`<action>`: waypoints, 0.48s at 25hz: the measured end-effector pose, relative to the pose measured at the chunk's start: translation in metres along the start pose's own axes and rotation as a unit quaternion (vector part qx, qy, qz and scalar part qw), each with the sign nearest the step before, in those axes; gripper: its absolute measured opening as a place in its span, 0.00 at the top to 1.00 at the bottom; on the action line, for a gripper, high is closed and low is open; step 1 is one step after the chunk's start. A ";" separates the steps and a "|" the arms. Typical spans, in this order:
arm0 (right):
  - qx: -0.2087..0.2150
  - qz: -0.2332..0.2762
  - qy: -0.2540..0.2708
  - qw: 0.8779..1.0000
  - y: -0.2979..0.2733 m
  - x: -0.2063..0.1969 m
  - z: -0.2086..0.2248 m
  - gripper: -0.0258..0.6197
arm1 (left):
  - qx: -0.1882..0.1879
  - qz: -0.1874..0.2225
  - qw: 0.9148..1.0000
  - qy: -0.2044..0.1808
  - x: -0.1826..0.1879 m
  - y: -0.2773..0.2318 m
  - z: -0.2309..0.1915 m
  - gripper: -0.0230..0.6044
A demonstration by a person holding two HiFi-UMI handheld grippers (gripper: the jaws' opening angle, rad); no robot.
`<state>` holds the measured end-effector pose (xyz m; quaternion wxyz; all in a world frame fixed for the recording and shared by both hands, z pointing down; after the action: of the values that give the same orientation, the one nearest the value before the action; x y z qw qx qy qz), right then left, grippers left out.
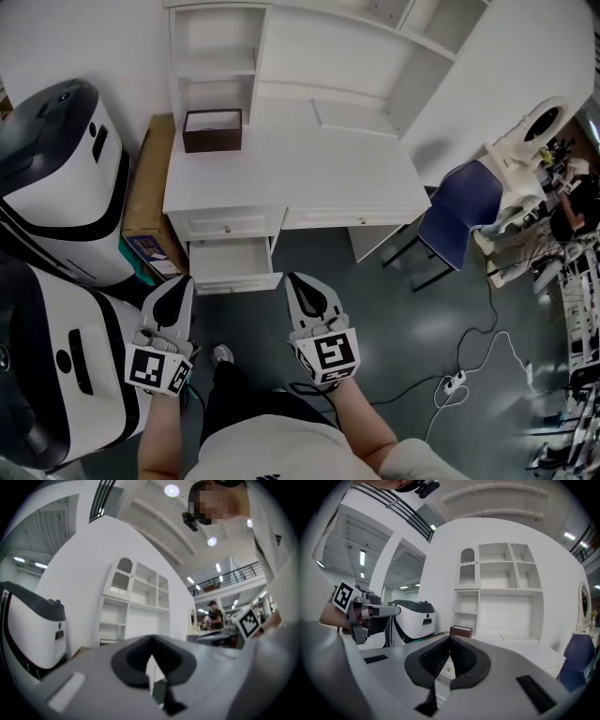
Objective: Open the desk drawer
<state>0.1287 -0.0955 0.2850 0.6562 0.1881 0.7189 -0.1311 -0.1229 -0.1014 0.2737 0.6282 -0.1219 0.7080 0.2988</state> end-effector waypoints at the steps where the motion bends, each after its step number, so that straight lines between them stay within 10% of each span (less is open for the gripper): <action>1: -0.003 0.004 0.002 1.000 0.002 0.004 0.002 0.96 | 0.001 0.003 1.000 -0.001 0.002 -0.002 0.000 0.95; 12: -0.033 0.049 0.002 0.998 0.021 0.038 0.020 0.96 | 0.010 0.019 1.000 0.003 0.018 -0.011 0.010 0.95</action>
<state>0.1530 -0.0819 0.2465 0.6659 0.2015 0.7144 -0.0744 -0.1119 -0.1013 0.2533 0.6216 -0.1029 0.7149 0.3033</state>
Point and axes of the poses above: the fingertips, and each gripper's own axes: y backward along the fingers, z to its right, x out of its top, the point moved 8 cm from there along y, backward along the fingers, and after that the axes turned 12 degrees about z, right-handed, at the moved point
